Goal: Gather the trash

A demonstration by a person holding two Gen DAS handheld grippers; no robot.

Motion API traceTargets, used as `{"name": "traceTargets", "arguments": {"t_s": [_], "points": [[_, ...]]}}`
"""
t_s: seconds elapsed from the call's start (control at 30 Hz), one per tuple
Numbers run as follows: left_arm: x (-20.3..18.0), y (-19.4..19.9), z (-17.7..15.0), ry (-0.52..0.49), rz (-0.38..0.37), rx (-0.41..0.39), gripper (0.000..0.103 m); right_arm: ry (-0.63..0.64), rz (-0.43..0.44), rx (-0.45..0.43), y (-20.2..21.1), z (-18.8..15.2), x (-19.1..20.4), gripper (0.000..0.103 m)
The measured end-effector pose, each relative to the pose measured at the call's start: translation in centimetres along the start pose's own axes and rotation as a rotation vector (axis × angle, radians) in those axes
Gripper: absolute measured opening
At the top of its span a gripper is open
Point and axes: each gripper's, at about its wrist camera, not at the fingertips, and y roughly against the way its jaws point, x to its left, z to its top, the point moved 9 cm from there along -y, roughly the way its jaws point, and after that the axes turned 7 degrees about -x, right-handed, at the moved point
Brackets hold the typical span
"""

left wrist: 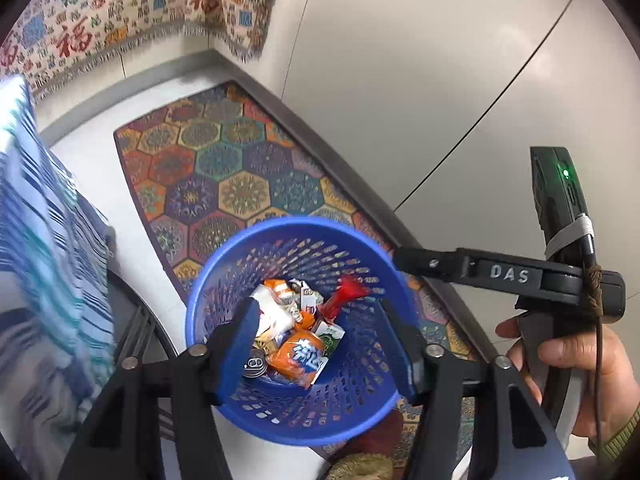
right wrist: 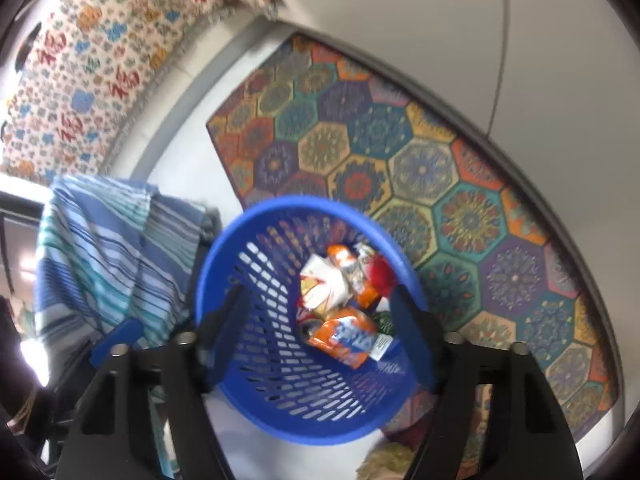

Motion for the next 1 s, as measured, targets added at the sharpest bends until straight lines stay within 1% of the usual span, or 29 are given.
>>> {"name": "traceTargets", "arguments": {"t_s": [0.03,0.1,0.13,0.17,0.2,0.27,0.3,0.33,0.4,0.47,0.53,0.57,0.63,0.73,0.87,1.0], "points": [[-0.3,1.2,0.3,-0.010,0.002,-0.017,0.071,0.005,-0.018,-0.014,1.1,0.2,0.0,0.091],[-1.2,3.7,0.8,-0.038,0.008,-0.048,0.078,0.016,-0.034,-0.044,3.9,0.3,0.7,0.103],[-1.9,5.3,1.0,-0.054,0.004,-0.069,0.082,0.026,-0.033,-0.060,5.1,0.4,1.2,0.103],[-2.5,6.9,1.1,-0.073,-0.003,-0.090,0.084,0.050,-0.038,-0.079,6.9,0.1,1.6,0.103],[-3.1,8.4,1.0,-0.097,-0.005,-0.100,0.089,0.076,-0.046,-0.096,8.5,-0.3,1.9,0.103],[-3.8,11.0,0.6,-0.130,0.004,-0.113,0.098,0.132,-0.083,-0.137,12.2,-1.6,2.3,0.103],[-4.0,12.5,0.4,-0.138,0.021,-0.133,0.103,0.160,-0.108,-0.158,13.9,-2.3,2.4,0.103],[-4.1,13.7,0.3,-0.145,0.045,-0.161,0.103,0.186,-0.146,-0.190,15.8,-3.1,2.5,0.103],[-3.9,16.4,-0.5,-0.160,0.123,-0.208,0.103,0.233,-0.215,-0.236,18.7,-4.9,3.0,0.103],[-3.8,18.6,-1.4,-0.169,0.177,-0.240,0.103,0.270,-0.236,-0.285,21.3,-6.6,3.8,0.103],[-3.6,20.3,-2.5,-0.183,0.256,-0.225,0.103,0.296,-0.255,-0.321,23.3,-8.3,4.5,0.103],[-3.7,20.8,-2.9,-0.196,0.272,-0.221,0.103,0.305,-0.274,-0.331,24.0,-9.1,4.8,0.103],[-4.0,21.8,-3.4,-0.204,0.264,-0.224,0.103,0.319,-0.296,-0.345,25.2,-10.6,5.5,0.103],[-3.9,23.3,-3.8,-0.188,0.299,-0.251,0.103,0.319,-0.272,-0.325,25.7,-12.6,6.5,0.103],[-4.3,24.2,-4.4,-0.183,0.265,-0.209,0.103,0.318,-0.252,-0.306,26.7,-14.5,7.4,0.103],[-4.6,25.6,-5.0,-0.163,0.237,-0.176,0.103,0.314,-0.240,-0.286,27.2,-15.6,8.1,0.103]]}}
